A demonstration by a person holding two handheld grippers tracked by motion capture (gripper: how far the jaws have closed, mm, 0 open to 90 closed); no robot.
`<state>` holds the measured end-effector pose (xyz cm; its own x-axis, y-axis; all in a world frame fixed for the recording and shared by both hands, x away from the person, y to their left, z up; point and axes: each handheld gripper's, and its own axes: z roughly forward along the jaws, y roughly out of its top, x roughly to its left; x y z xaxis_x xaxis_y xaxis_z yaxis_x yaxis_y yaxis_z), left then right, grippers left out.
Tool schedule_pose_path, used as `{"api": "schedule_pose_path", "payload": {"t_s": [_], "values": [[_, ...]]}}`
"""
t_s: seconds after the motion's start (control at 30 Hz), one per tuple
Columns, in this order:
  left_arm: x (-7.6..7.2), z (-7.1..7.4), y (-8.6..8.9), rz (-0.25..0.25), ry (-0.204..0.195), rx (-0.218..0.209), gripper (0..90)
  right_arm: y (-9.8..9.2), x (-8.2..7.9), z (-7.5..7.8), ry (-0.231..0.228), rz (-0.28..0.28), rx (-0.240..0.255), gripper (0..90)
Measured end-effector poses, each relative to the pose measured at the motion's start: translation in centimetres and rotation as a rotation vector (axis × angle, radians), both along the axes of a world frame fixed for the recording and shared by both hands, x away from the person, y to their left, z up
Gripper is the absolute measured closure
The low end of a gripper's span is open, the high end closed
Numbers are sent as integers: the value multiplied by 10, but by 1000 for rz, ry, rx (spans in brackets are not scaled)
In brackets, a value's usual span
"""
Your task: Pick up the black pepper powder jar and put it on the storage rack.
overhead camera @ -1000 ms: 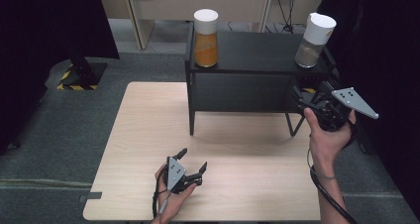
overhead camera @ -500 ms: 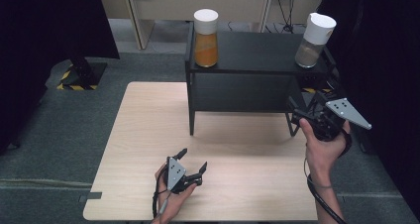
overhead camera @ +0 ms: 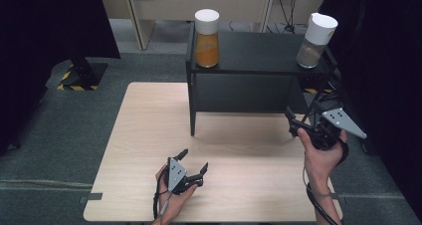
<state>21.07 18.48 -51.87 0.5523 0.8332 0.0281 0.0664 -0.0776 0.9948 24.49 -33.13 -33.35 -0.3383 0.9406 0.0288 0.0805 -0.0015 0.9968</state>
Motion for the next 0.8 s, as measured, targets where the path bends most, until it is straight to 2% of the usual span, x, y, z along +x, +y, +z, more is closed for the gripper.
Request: {"api": "schedule_pose_path", "payload": {"t_s": [0.8], "values": [[0, 0, 0, 0, 0, 2, 146, -1, -12, -24, 8, 48, -10, 72]]}}
